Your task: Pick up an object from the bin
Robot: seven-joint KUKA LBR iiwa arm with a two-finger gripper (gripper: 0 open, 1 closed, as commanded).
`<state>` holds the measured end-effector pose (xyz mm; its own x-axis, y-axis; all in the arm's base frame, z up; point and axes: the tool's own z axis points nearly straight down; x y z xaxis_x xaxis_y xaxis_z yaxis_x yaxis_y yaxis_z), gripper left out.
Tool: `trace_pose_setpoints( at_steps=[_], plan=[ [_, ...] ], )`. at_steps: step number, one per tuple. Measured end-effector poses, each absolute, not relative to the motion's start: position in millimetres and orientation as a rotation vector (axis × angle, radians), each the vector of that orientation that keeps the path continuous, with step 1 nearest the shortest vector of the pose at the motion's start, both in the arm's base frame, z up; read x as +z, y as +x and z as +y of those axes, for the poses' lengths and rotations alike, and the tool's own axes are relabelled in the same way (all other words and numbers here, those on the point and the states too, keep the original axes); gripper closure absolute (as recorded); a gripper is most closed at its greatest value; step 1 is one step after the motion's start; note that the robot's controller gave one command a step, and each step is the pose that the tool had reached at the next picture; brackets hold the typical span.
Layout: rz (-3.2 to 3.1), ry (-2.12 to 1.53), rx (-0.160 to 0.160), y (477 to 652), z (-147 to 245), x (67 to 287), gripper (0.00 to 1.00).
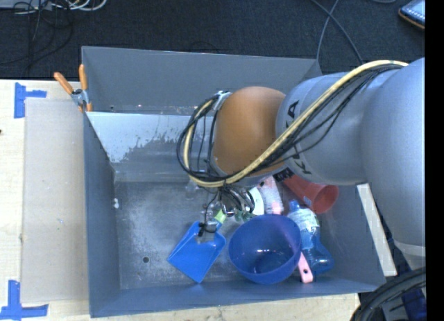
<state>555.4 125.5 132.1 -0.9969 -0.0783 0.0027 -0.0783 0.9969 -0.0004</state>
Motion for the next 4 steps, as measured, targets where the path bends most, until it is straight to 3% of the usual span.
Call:
trace_pose_setpoints(
  at_steps=[1, 2, 3, 4],
  plan=[
    [-3.14, -0.066, -0.001, 543.2, 56, 78, 0.0],
    [-3.14, -0.019, -0.006, 511.0, 30, 96, 0.0],
    [-3.129, -0.289, -0.002, 498.0, 51, 89, 0.0],
    [-3.14, -0.179, -0.005, 490.3, 37, 76, 0.0]
  ],
)
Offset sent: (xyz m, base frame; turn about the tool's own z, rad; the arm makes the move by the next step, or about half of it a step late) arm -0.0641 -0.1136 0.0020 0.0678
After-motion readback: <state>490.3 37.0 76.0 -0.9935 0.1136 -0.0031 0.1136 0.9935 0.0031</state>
